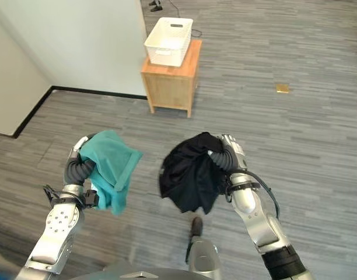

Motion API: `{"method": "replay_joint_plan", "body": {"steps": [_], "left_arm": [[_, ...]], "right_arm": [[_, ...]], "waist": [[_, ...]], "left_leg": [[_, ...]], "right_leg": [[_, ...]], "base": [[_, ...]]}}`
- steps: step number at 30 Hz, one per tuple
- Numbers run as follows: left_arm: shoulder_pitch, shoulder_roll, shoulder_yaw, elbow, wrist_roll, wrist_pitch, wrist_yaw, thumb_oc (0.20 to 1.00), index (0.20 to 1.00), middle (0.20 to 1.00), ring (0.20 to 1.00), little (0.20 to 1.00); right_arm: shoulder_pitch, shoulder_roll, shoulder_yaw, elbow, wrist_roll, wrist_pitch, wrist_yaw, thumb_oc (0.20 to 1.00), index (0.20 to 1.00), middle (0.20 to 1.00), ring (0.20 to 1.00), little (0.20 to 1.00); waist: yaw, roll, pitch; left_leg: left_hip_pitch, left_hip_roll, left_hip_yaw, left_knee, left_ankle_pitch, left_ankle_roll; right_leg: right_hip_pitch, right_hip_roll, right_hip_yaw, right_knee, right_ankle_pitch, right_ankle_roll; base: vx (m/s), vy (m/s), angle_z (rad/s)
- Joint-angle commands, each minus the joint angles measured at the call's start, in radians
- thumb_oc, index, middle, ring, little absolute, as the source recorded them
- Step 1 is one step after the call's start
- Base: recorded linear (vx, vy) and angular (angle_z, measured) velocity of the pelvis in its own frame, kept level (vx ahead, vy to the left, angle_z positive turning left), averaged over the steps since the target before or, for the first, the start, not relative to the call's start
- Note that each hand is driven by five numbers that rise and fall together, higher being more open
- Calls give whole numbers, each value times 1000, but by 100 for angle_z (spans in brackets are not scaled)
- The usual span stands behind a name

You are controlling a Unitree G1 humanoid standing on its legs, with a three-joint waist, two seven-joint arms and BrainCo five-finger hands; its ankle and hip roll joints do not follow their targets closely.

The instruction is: Pick up bed clothes into laundry basket.

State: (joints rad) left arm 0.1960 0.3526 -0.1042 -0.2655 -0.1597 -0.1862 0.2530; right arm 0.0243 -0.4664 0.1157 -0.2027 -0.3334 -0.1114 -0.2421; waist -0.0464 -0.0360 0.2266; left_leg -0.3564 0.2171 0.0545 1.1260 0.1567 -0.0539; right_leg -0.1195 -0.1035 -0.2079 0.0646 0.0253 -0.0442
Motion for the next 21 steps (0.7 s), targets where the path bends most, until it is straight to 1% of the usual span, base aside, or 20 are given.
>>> {"method": "replay_joint_plan", "body": {"steps": [1, 2, 3, 4, 5, 6, 7, 8, 9, 10, 11, 12, 13, 14, 15, 16, 18, 19, 20, 21], "left_arm": [[-43, 22, 19, -18, -90, -86, -18, 200, 200, 200, 200, 200], [-42, 19, 11, -17, -101, -84, -23, 200, 200, 200, 200, 200], [-39, 16, 5, -19, -108, -81, -31, 200, 200, 200, 200, 200], [-38, 14, 2, -19, -111, -79, -32, 200, 200, 200, 200, 200], [-43, 10, -22, -14, -124, -75, -44, 200, 200, 200, 200, 200], [-47, 11, -36, -14, -131, -70, -49, 200, 200, 200, 200, 200], [-40, 16, -32, -19, -140, -73, -64, 200, 200, 200, 200, 200], [-30, 27, -33, -22, -132, -67, -67, 200, 200, 200, 200, 200], [-36, 33, -36, -16, -144, -66, -65, 200, 200, 200, 200, 200], [-44, 42, -39, -12, -157, -65, -56, 200, 200, 200, 200, 200], [-49, 52, -44, -13, -160, -65, -57, 200, 200, 200, 200, 200], [-51, 56, -52, -5, -161, -67, -56, 200, 200, 200, 200, 200], [-67, 65, -61, 16, -153, -72, -50, 200, 200, 200, 200, 200], [-73, 74, -59, 19, -149, -73, -51, 200, 200, 200, 200, 200], [-74, 74, -58, 20, -149, -73, -51, 200, 200, 200, 200, 200], [-70, 81, -50, 19, -148, -81, -50, 200, 200, 200, 200, 200], [-65, 78, -39, 17, -160, -91, -52, 200, 200, 200, 200, 200], [-62, 74, -37, 19, -162, -93, -52, 200, 200, 200, 200, 200], [-62, 74, -35, 19, -162, -93, -52, 200, 200, 200, 200, 200], [-79, 67, -34, 30, -172, -105, -44, 200, 200, 200, 200, 200]], "right_arm": [[-72, -47, 33, -120, 40, -69, -20, 200, 200, 200, 200, 200], [-68, -48, 38, -121, 37, -71, -19, 200, 200, 200, 200, 200], [-56, -49, 40, -125, 34, -75, -14, 200, 200, 200, 200, 200], [-55, -52, 44, -122, 31, -76, -12, 200, 200, 200, 200, 200], [-60, -59, 53, -116, 19, -80, -13, 200, 200, 200, 200, 200], [-63, -60, 55, -116, 3, -75, -21, 200, 200, 200, 200, 200], [-62, -56, 57, -121, -2, -73, -16, 200, 200, 200, 200, 200], [-74, -49, 84, -122, -32, -77, -4, 200, 200, 200, 200, 200], [-89, -45, 100, -113, -49, -78, -6, 200, 200, 200, 200, 200], [-110, -30, 122, -108, -54, -75, -2, 200, 200, 200, 200, 200], [-122, -24, 130, -109, -57, -69, -1, 200, 200, 200, 200, 200], [-127, -21, 138, -108, -63, -70, 4, 200, 200, 200, 200, 200], [-154, -26, 148, -107, -82, -73, -5, 200, 200, 200, 200, 200], [-167, -30, 152, -111, -94, -73, -4, 200, 200, 200, 200, 200], [-168, -29, 153, -110, -94, -73, -4, 200, 200, 200, 200, 200], [-197, -30, 164, -123, -106, -77, -6, 200, 200, 200, 200, 200], [-234, -37, 172, -136, -115, -77, -7, 200, 200, 200, 200, 200], [-253, -39, 176, -139, -120, -76, -10, 200, 200, 200, 200, 200], [-255, -38, 177, -138, -120, -76, -10, 200, 200, 200, 200, 200], [-354, -54, 192, -141, -142, -68, -28, 200, 200, 200, 200, 200]], "waist": [[40, -3, 30], [49, 1, 26], [60, 17, 15], [76, 32, 11], [103, 44, 1], [100, 46, -6], [106, 48, -24], [121, 38, -53], [132, 31, -61], [139, 32, -58], [130, 39, -49], [111, 41, -38], [87, 62, -29], [83, 67, -28], [79, 65, -27], [72, 70, -24], [67, 67, -33], [58, 60, -33], [55, 61, -32], [29, 52, -32]], "left_leg": [[151, -76, 122, -561, -295, -14], [146, -88, 123, -661, -277, -6], [168, -94, 129, -845, -228, -8], [170, -107, 123, -995, -184, -12], [133, -106, 132, -1163, -126, -23], [126, -88, 235, -1179, -95, -17], [144, -80, 269, -1196, -99, -4], [178, -105, 265, -1209, -79, 19], [201, -113, 282, -1210, -82, 31], [234, -118, 291, -1213, -87, 48], [260, -121, 279, -1213, -96, 57], [295, -129, 261, -1213, -117, 64], [334, -124, 231, -1213, -149, 68], [350, -119, 225, -1213, -161, 64], [352, -122, 222, -1213, -164, 64], [381, -115, 194, -1213, -193, 53], [411, -127, 156, -1213, -229, 45], [436, -140, 129, -1213, -253, 43], [434, -139, 127, -1213, -249, 43], [484, -163, 49, -1213, -296, 42]], "right_leg": [[202, -45, 26, -152, -93, 119], [206, -38, 39, -152, -101, 124], [220, -22, 47, -152, -121, 133], [242, -7, 57, -152, -144, 138], [306, 15, 67, -152, -198, 137], [361, 18, 53, -152, -233, 130], [378, 24, 58, -152, -240, 136], [413, 10, 55, -133, -215, 149], [405, -7, 42, -32, -200, 174], [351, -36, 37, 108, -167, 214], [288, -46, 53, 252, -134, 232], [231, -51, 67, 351, -114, 235], [137, -20, 104, 444, -83, 235], [109, -39, 104, 426, -81, 230], [111, -43, 102, 429, -86, 231], [66, -94, 83, 356, -108, 209], [39, -101, 89, 212, -124, 193], [35, -88, 117, 114, -123, 193], [40, -87, 114, 103, -114, 192], [0, -45, 253, -70, -60, 210]], "base": [[425, 31, -140], [511, 62, -154], [581, 88, -118], [872, 94, -83], [964, 79, -65], [936, 66, -64], [859, 128, -55], [686, 141, -30], [643, 159, -13], [396, 120, -46], [377, 125, -83], [417, 123, -66], [418, 48, 12], [305, 6, 79], [354, -131, 117], [380, -149, 105], [520, -190, 95], [351, -120, 102], [557, -160, 132], [494, -153, 145]]}}
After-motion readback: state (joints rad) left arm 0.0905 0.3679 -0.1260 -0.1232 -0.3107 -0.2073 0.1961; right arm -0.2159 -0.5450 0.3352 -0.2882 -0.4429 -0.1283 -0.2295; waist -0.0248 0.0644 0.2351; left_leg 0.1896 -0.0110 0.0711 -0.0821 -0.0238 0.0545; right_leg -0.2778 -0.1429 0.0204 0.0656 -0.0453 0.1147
